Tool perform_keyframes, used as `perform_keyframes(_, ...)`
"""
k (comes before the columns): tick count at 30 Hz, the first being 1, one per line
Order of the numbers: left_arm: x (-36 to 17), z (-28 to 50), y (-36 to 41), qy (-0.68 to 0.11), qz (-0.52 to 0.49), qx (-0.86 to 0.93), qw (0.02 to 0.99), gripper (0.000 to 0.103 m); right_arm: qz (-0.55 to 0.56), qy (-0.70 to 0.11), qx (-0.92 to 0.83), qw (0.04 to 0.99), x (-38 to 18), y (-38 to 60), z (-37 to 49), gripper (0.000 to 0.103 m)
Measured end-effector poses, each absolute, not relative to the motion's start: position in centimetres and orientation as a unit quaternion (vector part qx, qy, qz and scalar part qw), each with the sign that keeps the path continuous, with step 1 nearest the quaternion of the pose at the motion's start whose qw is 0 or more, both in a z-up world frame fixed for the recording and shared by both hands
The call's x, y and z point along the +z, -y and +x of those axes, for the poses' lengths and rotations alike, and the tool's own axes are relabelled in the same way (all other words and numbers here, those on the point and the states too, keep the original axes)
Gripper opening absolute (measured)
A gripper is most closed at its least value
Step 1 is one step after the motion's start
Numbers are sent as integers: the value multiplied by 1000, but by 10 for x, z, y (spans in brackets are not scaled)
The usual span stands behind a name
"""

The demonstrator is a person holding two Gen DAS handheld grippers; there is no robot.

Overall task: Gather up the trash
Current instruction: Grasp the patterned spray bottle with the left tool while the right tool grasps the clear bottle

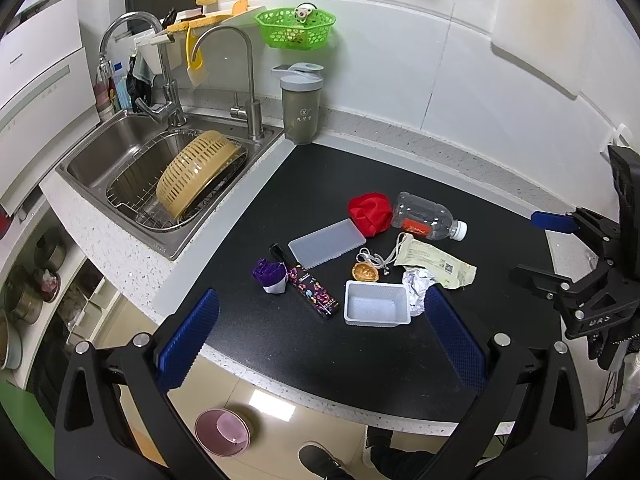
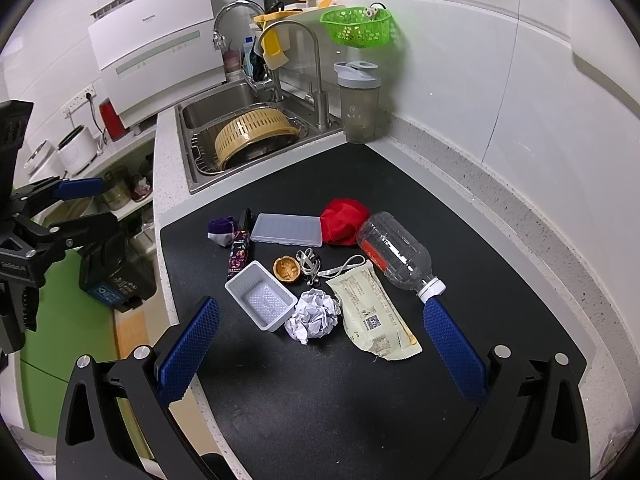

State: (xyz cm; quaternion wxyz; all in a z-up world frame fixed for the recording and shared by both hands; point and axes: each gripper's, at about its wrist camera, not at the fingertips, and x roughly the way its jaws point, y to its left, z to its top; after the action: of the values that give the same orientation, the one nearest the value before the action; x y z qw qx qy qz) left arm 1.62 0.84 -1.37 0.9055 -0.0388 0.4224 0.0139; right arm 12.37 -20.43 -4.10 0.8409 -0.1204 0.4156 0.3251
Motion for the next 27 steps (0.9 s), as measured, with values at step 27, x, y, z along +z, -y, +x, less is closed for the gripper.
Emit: perform_keyframes(27, -158, 121, -41, -549, -230, 114, 796, 78, -118, -460, 320, 820, -79, 222, 161, 98)
